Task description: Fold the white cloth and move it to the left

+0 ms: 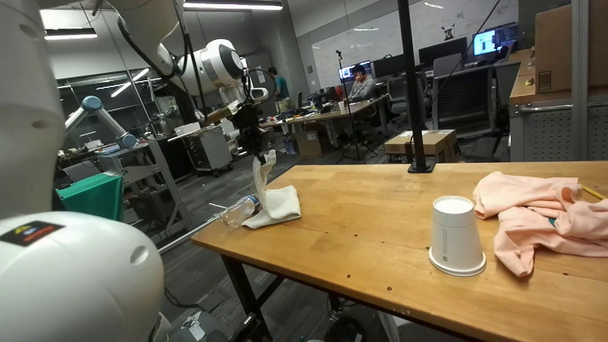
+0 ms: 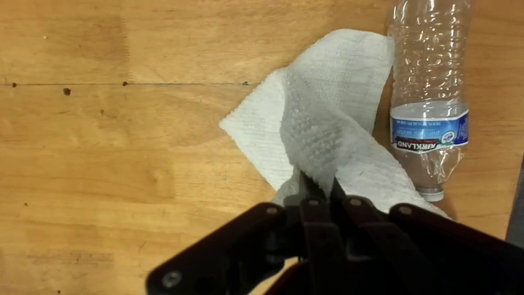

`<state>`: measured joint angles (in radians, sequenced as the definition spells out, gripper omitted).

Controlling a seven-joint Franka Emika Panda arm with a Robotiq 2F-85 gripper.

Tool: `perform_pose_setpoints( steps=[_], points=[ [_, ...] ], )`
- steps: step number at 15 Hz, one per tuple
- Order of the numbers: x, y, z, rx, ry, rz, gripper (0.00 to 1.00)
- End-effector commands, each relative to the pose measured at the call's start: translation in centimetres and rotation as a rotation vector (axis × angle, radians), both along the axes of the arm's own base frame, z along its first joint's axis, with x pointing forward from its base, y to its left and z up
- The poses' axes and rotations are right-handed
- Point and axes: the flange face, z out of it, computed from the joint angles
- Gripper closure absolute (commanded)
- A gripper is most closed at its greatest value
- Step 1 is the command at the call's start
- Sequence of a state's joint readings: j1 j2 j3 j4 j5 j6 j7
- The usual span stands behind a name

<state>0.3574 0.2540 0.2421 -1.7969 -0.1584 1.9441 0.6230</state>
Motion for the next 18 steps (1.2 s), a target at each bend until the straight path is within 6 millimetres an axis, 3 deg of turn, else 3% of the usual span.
perform_pose_setpoints(
  steps=[1,8,14,15,16,18],
  points=[
    [0.3,-2.5,-0.5,0.081,0.015,-0.023,0.95],
    [1.6,-4.7,-3.0,0.114,-0.043,-0.024,0.95],
    [1.4,-7.7,-6.5,0.114,0.091,-0.134,0.95],
    [1.4,-8.2,-7.0,0.117,0.109,-0.149,0.89],
    [1.4,-8.6,-7.5,0.115,0.123,-0.168,0.68],
    [1.3,-9.3,-8.1,0.12,0.147,-0.181,0.64]
  ],
)
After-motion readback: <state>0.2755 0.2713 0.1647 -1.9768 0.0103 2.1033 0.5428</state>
